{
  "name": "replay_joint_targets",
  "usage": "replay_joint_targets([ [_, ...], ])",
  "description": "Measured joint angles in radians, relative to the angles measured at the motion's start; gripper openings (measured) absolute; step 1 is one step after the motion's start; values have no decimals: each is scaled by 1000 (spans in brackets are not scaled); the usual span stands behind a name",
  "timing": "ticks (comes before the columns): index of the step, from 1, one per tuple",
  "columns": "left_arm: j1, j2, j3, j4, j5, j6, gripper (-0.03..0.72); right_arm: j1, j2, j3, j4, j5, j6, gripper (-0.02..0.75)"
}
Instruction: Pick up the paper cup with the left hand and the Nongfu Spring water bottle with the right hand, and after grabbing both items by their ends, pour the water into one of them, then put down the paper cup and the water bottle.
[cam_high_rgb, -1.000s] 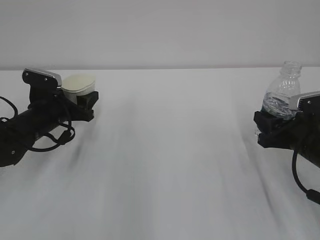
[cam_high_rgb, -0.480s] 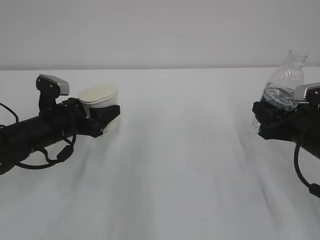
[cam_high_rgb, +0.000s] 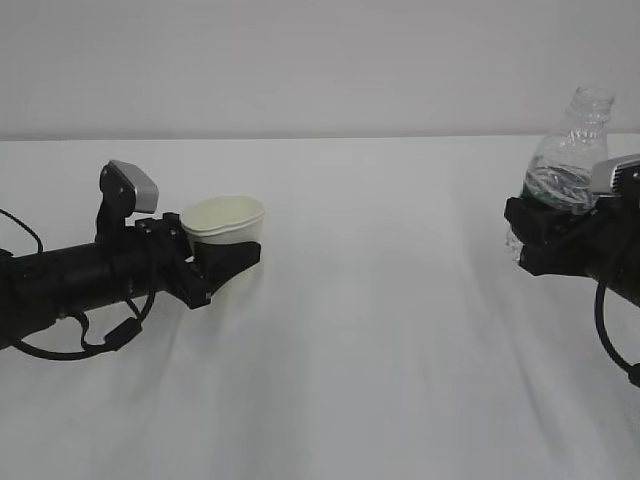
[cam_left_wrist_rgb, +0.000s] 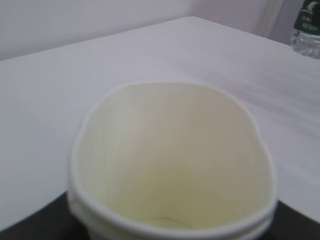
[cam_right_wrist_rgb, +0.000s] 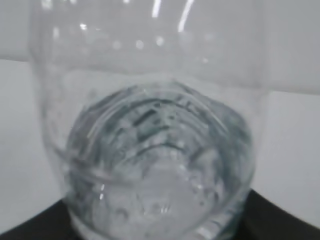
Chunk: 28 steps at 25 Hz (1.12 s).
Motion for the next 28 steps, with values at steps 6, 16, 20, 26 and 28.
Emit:
replay_joint_targets([
  [6, -48, 0, 0, 10, 0, -2, 435, 0, -1, 0, -33, 44, 1, 378],
  [16, -232, 0, -41, -52, -1, 18, 434, 0, -22, 0, -64, 82, 2, 378],
  [20, -245, 0, -89, -39, -2, 19, 434, 0, -64, 0, -68, 127, 0, 378],
  [26, -250, 0, -115, -19, -4, -2, 434, 0, -94, -4, -84, 199, -19, 378],
  [28, -254, 0, -119, 0, -4, -4, 434, 0, -94, -6, -97, 212, -27, 378],
])
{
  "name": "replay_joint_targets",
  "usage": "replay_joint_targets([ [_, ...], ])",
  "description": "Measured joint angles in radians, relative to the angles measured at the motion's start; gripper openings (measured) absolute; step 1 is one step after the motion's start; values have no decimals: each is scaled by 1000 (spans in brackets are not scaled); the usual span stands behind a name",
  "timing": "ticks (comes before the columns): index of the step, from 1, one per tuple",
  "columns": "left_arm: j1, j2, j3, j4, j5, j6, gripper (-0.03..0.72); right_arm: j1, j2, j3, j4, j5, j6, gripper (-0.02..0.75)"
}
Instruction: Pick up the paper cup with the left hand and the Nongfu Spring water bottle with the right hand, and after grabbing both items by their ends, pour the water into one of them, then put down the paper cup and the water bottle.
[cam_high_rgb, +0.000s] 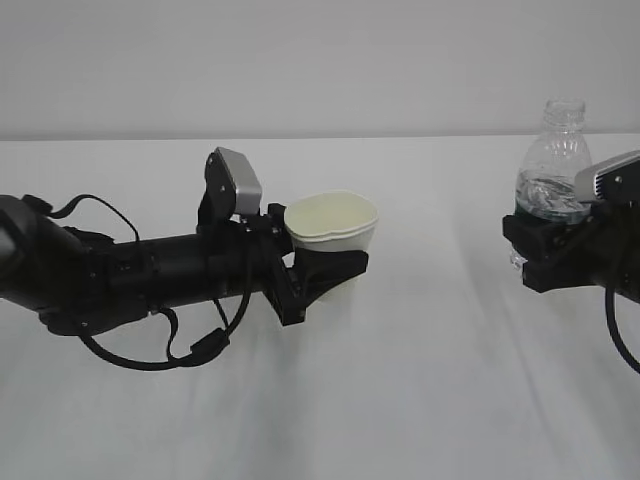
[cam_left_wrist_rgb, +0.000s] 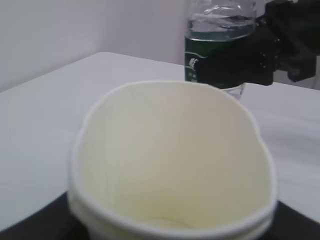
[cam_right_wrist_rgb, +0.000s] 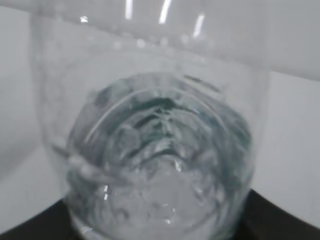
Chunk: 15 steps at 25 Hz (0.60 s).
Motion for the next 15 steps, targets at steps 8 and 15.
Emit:
replay_joint_targets([
  [8, -66, 56, -65, 71, 12, -27, 433, 0, 0, -4, -17, 6, -52, 378],
  [15, -100, 84, -151, 141, 65, -103, 433, 0, 0, -4, -21, 21, -107, 378],
])
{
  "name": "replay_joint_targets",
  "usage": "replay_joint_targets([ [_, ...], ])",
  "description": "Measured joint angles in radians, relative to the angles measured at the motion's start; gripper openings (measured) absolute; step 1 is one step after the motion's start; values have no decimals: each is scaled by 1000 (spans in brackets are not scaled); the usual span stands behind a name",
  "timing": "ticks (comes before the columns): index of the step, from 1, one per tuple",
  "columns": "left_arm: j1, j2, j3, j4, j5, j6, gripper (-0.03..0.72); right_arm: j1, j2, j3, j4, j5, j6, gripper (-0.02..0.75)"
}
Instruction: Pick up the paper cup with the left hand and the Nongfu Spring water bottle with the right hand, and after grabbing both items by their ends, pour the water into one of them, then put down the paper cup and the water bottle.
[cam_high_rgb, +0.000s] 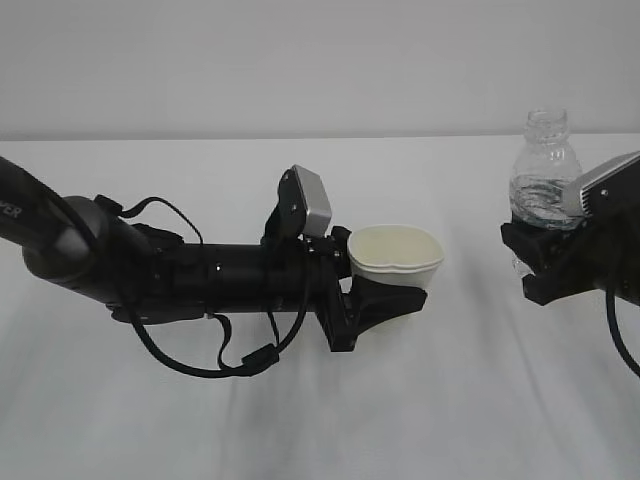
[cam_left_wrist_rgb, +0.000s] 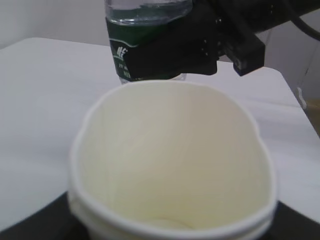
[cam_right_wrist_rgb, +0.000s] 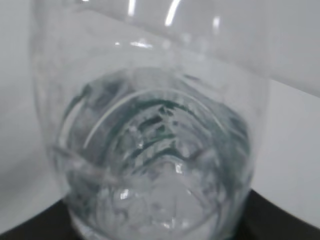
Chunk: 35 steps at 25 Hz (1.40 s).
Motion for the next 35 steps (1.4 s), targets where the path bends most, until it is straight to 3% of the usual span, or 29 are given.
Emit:
replay_joint_targets([
  [9, -19, 36, -25, 5, -16, -40, 433, 0, 0, 0, 0, 34, -104, 378],
  [17, -60, 49, -34, -50, -27, 57, 432, 0, 0, 0, 13, 41, -214, 377],
  [35, -65, 105, -67, -69, -31, 85, 432, 0, 0, 0, 69, 44, -597, 377],
])
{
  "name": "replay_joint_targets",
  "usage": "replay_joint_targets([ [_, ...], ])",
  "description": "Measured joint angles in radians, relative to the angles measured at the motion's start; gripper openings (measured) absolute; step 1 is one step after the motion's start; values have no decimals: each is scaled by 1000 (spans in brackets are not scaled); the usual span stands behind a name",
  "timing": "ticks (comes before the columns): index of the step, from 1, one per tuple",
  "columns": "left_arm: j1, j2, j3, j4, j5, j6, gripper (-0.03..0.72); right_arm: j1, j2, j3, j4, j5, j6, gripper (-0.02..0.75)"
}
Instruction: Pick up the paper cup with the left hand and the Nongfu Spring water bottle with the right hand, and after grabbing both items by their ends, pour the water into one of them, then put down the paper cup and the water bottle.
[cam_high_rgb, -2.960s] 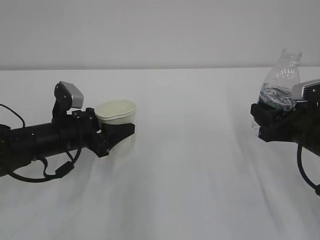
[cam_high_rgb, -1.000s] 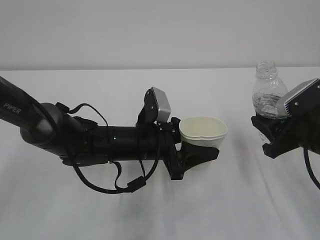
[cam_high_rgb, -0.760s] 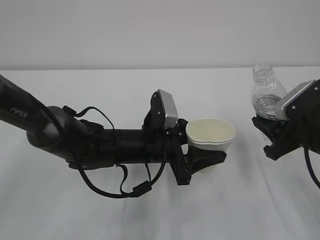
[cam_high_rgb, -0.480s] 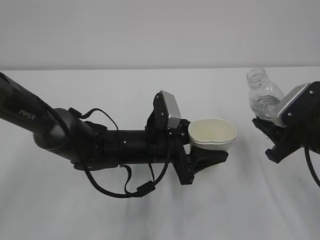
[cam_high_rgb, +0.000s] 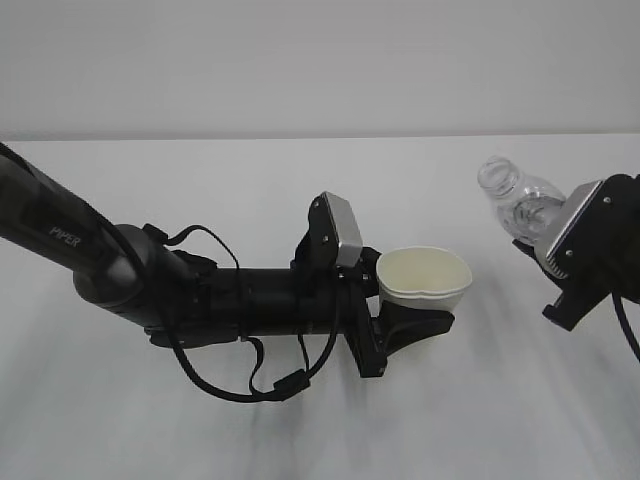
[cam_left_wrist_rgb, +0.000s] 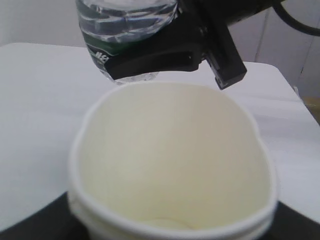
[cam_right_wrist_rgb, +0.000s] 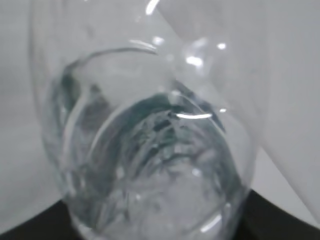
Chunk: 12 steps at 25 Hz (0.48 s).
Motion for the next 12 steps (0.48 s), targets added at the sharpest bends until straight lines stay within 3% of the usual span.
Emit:
replay_joint_targets([
  [12, 0, 0, 0, -2, -30, 2, 432, 0, 0, 0, 75, 0, -209, 377],
])
